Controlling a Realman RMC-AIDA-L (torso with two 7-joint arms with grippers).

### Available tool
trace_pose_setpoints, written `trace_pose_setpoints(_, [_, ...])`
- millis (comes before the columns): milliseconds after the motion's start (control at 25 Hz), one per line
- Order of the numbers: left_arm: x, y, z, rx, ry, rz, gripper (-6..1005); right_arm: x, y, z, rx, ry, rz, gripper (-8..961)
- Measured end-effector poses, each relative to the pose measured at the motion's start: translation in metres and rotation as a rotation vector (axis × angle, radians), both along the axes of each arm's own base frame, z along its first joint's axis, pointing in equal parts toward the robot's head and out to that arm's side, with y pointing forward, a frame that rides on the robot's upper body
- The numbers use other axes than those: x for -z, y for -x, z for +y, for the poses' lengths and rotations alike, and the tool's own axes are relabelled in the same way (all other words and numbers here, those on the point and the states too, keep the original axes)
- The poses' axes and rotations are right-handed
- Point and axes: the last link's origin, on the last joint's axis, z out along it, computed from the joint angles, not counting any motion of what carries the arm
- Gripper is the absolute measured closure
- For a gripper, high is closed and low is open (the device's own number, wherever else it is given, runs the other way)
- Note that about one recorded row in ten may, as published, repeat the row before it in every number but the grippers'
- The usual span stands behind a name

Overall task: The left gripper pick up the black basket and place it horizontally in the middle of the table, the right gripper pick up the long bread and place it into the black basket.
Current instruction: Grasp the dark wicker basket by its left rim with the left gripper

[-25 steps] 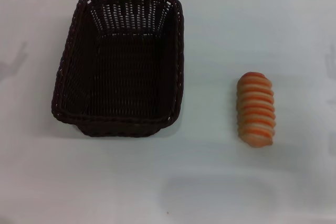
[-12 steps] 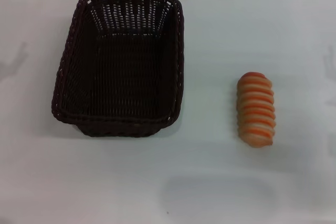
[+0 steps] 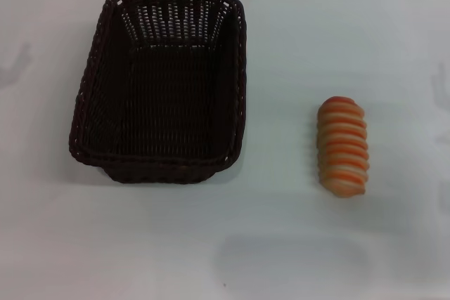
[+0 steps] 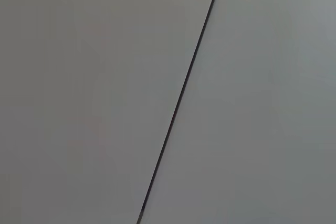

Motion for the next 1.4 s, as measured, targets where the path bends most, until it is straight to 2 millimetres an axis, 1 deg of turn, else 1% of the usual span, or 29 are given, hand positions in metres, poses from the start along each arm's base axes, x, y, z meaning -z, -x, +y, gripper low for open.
trace_pose_setpoints(120, [-0.009, -0.006, 0.008, -0.047, 0.071, -0.008, 152, 0.0, 0.0, 0.0, 0.0, 0.0, 0.0, 280])
trace_pose_setpoints(160, [-0.016, -0.012, 0.012, -0.075, 0.126, -0.006, 152, 0.0, 0.0, 0.0, 0.0, 0.0, 0.0, 280])
trace_pose_setpoints(200, [-0.016, -0.012, 0.012, -0.075, 0.126, -0.006, 152, 0.0, 0.0, 0.0, 0.0, 0.0, 0.0, 280])
trace_pose_setpoints(360, [-0.031, -0.028, 0.016, -0.138, 0.224, 0.02, 153, 0.0, 0.001, 0.001, -0.004, 0.0, 0.0, 280])
trace_pose_setpoints(400, [-0.031, -0.028, 0.016, -0.138, 0.224, 0.02, 153, 0.0, 0.001, 0.001, -0.004, 0.0, 0.0, 280])
trace_pose_setpoints(440, [-0.035, -0.033, 0.017, -0.15, 0.241, 0.025, 153, 0.0, 0.001, 0.001, -0.005, 0.0, 0.0, 280])
trace_pose_setpoints(480, [-0.041, -0.046, 0.017, -0.176, 0.292, 0.05, 153, 0.0, 0.002, 0.002, -0.005, 0.001, 0.0, 280])
trace_pose_setpoints(520, [-0.042, -0.049, 0.018, -0.177, 0.3, 0.051, 153, 0.0, 0.002, 0.002, -0.006, 0.001, 0.0, 280])
trace_pose_setpoints(560, [-0.048, -0.063, 0.017, -0.192, 0.337, 0.072, 153, 0.0, 0.002, 0.002, -0.007, 0.001, 0.0, 280])
trace_pose_setpoints(600, [-0.048, -0.063, 0.017, -0.192, 0.337, 0.072, 153, 0.0, 0.002, 0.002, -0.007, 0.001, 0.0, 280])
trace_pose_setpoints(720, [-0.054, -0.079, 0.016, -0.208, 0.371, 0.107, 154, 0.0, 0.002, 0.003, -0.007, 0.001, -0.001, 280])
trace_pose_setpoints(760, [-0.055, -0.095, 0.014, -0.207, 0.405, 0.139, 154, -0.001, 0.002, 0.004, -0.006, 0.001, -0.003, 280])
trace_pose_setpoints(800, [-0.055, -0.095, 0.014, -0.207, 0.405, 0.139, 154, -0.001, 0.002, 0.004, -0.006, 0.001, -0.003, 280])
trace_pose_setpoints(840, [-0.055, -0.108, 0.013, -0.207, 0.435, 0.171, 154, -0.001, 0.002, 0.004, -0.006, 0.0, -0.005, 280])
trace_pose_setpoints(880, [-0.055, -0.108, 0.013, -0.207, 0.435, 0.171, 154, -0.001, 0.002, 0.005, -0.007, 0.001, -0.007, 280])
trace_pose_setpoints(920, [-0.054, -0.117, 0.011, -0.213, 0.452, 0.197, 154, -0.002, 0.002, 0.005, -0.008, 0.002, -0.011, 280])
trace_pose_setpoints(960, [-0.052, -0.131, 0.009, -0.234, 0.478, 0.248, 154, -0.001, 0.002, 0.007, -0.012, 0.004, -0.02, 280])
trace_pose_setpoints(1000, [-0.052, -0.131, 0.009, -0.234, 0.478, 0.248, 154, -0.001, 0.002, 0.007, -0.012, 0.004, -0.02, 280])
trace_pose_setpoints(1040, [-0.05, -0.138, 0.008, -0.245, 0.487, 0.278, 154, -0.001, 0.002, 0.008, -0.013, 0.004, -0.024, 280])
trace_pose_setpoints(1120, [-0.044, -0.15, 0.006, -0.281, 0.508, 0.332, 154, -0.002, 0.002, 0.01, -0.01, 0.006, -0.029, 280])
trace_pose_setpoints(1160, [-0.035, -0.159, 0.005, -0.311, 0.532, 0.38, 154, -0.002, 0.001, 0.011, -0.006, 0.005, -0.031, 280])
trace_pose_setpoints(1200, [-0.035, -0.159, 0.005, -0.311, 0.532, 0.38, 154, -0.002, 0.001, 0.011, -0.006, 0.005, -0.031, 280])
trace_pose_setpoints(1240, [-0.028, -0.166, 0.004, -0.335, 0.553, 0.413, 155, -0.003, 0.001, 0.011, -0.006, 0.004, -0.031, 280])
trace_pose_setpoints(1280, [-0.028, -0.166, 0.004, -0.335, 0.553, 0.413, 155, -0.003, 0.001, 0.011, -0.006, 0.004, -0.03, 280])
trace_pose_setpoints(1320, [-0.022, -0.169, 0.003, -0.344, 0.572, 0.43, 155, -0.003, 0.001, 0.011, -0.006, 0.005, -0.03, 280])
trace_pose_setpoints(1360, [-0.011, -0.175, 0.002, -0.359, 0.616, 0.452, 155, -0.003, 0.001, 0.011, -0.006, 0.004, -0.03, 280])
trace_pose_setpoints(1400, [-0.011, -0.175, 0.002, -0.359, 0.616, 0.452, 155, -0.003, 0.001, 0.011, -0.006, 0.004, -0.03, 280])
